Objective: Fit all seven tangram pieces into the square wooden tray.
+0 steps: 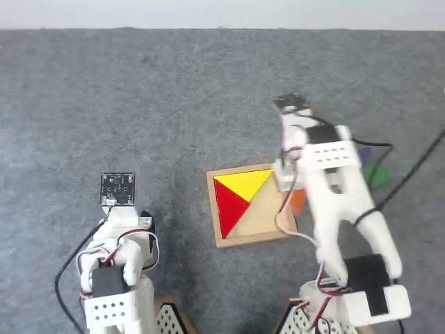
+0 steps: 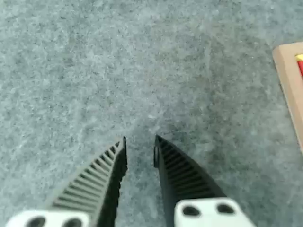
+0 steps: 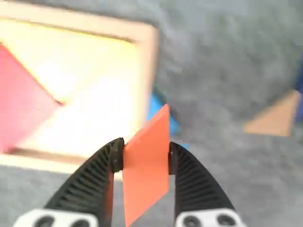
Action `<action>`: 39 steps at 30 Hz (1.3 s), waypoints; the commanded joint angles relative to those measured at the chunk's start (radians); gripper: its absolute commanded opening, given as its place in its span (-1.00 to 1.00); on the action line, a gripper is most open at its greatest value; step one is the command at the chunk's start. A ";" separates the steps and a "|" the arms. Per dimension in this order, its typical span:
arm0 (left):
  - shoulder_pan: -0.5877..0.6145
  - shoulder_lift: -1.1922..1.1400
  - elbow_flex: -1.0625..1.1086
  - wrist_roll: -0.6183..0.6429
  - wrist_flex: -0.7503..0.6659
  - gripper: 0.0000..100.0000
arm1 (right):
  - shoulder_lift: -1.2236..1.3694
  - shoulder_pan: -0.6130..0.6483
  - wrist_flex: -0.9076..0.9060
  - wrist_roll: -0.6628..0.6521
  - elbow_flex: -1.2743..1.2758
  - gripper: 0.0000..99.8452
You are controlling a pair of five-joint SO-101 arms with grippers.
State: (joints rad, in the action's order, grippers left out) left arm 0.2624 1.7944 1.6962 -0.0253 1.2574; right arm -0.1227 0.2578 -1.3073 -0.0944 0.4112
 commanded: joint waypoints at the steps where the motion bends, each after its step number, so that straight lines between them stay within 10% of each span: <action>1: 0.005 0.020 -0.013 -0.002 0.003 -0.81 | -0.053 0.061 0.104 0.132 -0.015 -0.99; 23: 0.005 0.020 -0.013 -0.002 0.003 -0.81 | 0.199 0.119 0.252 0.295 0.018 -0.97; 31: 0.005 0.020 -0.013 -0.002 0.003 -0.81 | 0.200 0.122 0.231 0.295 0.020 -0.50; 39: 0.005 0.020 -0.013 -0.002 0.003 -0.81 | 0.191 0.116 0.229 0.290 0.017 -0.52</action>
State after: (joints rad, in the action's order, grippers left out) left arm 0.2624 1.7944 1.6962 -0.0253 1.2574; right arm 0.0844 0.3913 -1.0648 0.1972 0.4342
